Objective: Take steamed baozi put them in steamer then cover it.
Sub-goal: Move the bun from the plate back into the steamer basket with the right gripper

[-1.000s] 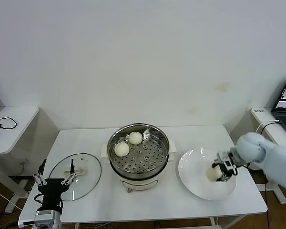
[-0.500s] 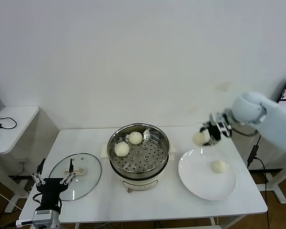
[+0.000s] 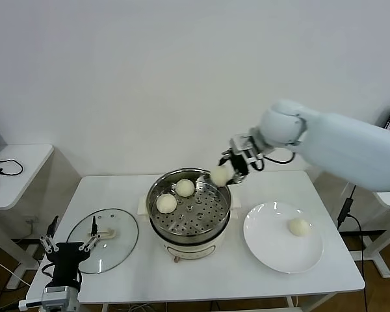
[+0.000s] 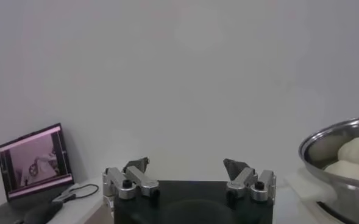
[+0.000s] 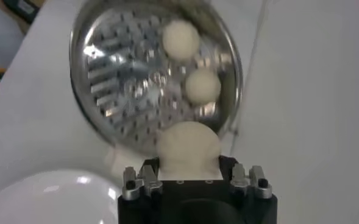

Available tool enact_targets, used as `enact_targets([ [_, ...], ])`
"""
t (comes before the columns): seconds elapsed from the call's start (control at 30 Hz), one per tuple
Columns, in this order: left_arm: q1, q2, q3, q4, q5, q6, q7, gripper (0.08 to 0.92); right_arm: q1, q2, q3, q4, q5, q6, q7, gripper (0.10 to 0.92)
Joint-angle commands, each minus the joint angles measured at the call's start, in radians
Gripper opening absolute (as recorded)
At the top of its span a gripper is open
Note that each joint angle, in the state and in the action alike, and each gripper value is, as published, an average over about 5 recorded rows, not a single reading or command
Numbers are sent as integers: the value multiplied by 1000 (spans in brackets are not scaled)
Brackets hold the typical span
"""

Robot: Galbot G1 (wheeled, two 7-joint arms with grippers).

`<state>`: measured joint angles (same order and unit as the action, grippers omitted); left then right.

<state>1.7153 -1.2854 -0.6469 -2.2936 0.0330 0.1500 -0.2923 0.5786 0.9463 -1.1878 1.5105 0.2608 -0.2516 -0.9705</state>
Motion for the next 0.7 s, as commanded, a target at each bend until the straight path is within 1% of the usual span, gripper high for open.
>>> enact_targets([
  [0.03,1,-2,-5,-2,0,1,-1,823,-31,201,-99,-46,-115,184,45,611],
  [0.3,2,-14,-11,-4,1,0,-2,823,-79,264,-120,-72,-221,313,45,611],
  [0.5,-1,-20,-11,-5,0,0,-3,823,-89,297,-127,-73,-285,363,34,611],
  [0.7,0,-23,-10,-9,0,-1,-4,823,-90,303,-134,-69,-315,403,22,611],
])
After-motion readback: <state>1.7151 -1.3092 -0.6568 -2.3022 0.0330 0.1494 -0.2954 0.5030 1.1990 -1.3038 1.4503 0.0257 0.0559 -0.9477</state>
